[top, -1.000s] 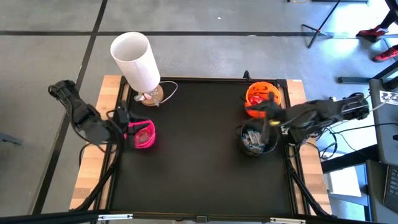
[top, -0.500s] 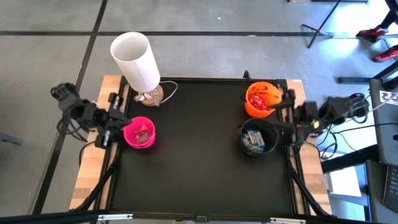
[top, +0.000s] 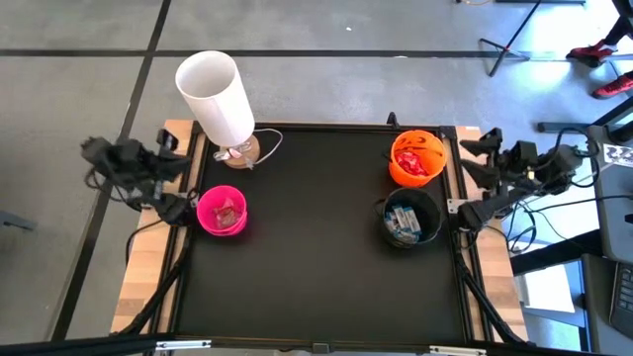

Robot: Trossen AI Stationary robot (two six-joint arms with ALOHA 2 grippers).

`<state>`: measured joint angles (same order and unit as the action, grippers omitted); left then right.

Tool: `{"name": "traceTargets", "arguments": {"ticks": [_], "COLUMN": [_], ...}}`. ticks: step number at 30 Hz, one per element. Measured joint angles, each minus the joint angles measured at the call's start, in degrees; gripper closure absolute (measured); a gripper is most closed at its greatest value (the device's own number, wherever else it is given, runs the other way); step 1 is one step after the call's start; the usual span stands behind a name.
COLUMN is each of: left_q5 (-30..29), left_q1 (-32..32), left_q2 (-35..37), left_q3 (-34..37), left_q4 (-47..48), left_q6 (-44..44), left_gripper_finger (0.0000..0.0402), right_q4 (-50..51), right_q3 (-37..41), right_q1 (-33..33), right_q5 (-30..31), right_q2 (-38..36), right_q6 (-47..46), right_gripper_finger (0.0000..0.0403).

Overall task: Sort candy
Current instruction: Return to Home Position

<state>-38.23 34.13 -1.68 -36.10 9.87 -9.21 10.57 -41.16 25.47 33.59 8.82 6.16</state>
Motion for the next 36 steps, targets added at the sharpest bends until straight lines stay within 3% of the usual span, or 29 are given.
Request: {"name": "traceTargets", "arguments": {"ticks": [4,8,11,13,20,29,36], "left_q5": [-2.82,-7.76,-8.18,-7.93,-6.27,-1.32,0.41], "left_q1": [0.0,0.0,0.0,0.0,0.0,0.0,0.0], "left_q2": [0.88,1.49,1.47,1.47,1.47,1.47,1.49], "left_q3": [2.76,3.36,4.5,5.88,10.5,17.44,22.42], "left_q4": [1.54,5.55,7.88,7.57,6.04,-4.68,-9.64], "left_q6": [-0.59,3.56,6.09,6.13,5.92,3.48,3.34], "left_gripper_finger": [0.0383,0.0346,0.031,0.0291,0.0277,0.0277,0.0321], "right_q4": [1.92,7.44,11.23,11.21,11.32,-0.81,-5.07], "right_q3": [0.76,0.65,0.76,1.39,5.84,16.31,19.62], "right_q1": [0.0,0.0,0.0,0.0,0.0,0.0,0.0], "right_q5": [-6.15,-5.9,-7.63,-9.82,-10.65,-14.29,-16.07], "right_q2": [-2.6,-4.69,-5.36,-5.44,-5.89,-8.56,-8.59], "right_q6": [0.56,-0.76,-3.24,-4.11,-4.17,0.57,0.3], "right_gripper_finger": [0.0204,0.0291,0.0367,0.0393,0.0386,0.0401,0.0401]}}
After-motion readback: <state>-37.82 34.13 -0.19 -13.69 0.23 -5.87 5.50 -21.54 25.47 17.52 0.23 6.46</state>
